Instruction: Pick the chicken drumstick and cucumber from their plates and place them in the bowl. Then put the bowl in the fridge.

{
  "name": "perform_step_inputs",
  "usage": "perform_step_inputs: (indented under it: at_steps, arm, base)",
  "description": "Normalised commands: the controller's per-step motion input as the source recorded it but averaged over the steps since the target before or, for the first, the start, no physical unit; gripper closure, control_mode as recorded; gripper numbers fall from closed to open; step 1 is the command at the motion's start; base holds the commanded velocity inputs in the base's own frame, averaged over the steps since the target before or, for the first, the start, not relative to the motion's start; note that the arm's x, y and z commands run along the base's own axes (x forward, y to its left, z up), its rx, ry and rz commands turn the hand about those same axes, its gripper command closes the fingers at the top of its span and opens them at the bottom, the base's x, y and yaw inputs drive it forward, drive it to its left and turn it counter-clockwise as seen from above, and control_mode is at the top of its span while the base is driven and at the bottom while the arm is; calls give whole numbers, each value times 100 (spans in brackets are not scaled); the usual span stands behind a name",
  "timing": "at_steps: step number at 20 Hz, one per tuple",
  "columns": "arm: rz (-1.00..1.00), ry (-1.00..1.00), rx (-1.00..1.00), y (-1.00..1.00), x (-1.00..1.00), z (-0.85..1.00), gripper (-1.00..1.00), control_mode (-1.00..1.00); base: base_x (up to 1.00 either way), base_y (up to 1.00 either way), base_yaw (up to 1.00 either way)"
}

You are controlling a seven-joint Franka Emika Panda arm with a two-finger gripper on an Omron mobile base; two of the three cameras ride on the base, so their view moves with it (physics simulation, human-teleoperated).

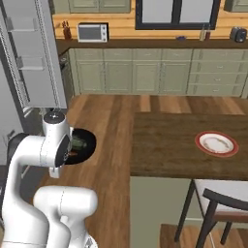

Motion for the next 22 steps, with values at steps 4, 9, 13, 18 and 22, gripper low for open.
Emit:
perform_step_inputs:
  at_steps: [4,9,13,18,22]
  arm:
    - [0,0,0,0,0,0,100,100]
    - [0,0,0,0,0,0,100,100]
    - [0,0,0,0,0,0,100,100]
    - [0,0,0,0,0,0,100,100]
    - [0,0,0,0,0,0,100,100]
  base:
    - [60,60,2]
    - [74,-20,0]
    - [72,-21,0]
    - [85,0,6]
    - [94,0,9]
